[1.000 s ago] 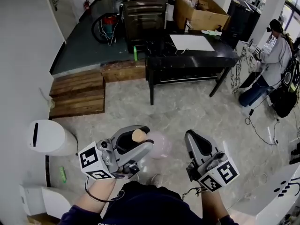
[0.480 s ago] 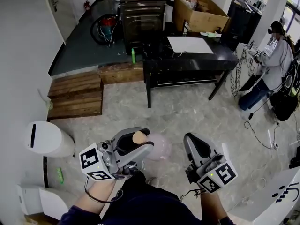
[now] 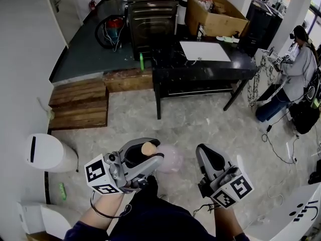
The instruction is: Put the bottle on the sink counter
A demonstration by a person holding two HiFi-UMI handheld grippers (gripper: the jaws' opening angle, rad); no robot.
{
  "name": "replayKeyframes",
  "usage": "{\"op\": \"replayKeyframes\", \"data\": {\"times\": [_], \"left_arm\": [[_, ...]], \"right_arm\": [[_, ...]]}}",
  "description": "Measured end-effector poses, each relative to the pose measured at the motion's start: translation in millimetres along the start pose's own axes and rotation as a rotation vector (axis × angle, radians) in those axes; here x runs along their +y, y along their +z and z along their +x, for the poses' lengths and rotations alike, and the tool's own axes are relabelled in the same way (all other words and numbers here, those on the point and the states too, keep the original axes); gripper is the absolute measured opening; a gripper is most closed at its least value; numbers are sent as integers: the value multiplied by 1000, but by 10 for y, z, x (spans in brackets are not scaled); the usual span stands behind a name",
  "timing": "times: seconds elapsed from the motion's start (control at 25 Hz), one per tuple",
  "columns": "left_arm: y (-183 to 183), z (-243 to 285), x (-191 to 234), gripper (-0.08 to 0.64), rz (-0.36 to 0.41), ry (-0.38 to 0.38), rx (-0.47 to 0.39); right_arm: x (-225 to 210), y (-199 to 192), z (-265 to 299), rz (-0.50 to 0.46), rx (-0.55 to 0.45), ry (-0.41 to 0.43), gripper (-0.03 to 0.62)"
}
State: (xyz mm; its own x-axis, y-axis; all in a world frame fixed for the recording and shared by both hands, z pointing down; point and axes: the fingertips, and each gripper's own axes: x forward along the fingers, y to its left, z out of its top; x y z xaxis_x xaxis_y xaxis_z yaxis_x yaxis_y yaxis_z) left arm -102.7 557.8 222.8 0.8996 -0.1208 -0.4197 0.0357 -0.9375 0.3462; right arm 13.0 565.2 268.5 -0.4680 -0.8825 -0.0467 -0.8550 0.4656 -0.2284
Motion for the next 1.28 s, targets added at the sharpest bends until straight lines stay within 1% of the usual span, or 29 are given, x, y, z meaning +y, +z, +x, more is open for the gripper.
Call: {"op": "replayKeyframes", "data": {"times": [0.2,0.72,1.08,1.28], "left_arm": [[96,30,472,138,-7,8,7],[526,71,1828,138,-27,13,13],[852,94,2692,138,-40,-3,28],[946,126,3086,139,-54,-9,34]], "right_arm": [[-231,-51,411,16,8,-2,25],[-778,-87,1693,22,44,-17,25],[-1113,-33,2542,20,48,-35,25],[-1290,-25,2884,17,53,-48,25]]}}
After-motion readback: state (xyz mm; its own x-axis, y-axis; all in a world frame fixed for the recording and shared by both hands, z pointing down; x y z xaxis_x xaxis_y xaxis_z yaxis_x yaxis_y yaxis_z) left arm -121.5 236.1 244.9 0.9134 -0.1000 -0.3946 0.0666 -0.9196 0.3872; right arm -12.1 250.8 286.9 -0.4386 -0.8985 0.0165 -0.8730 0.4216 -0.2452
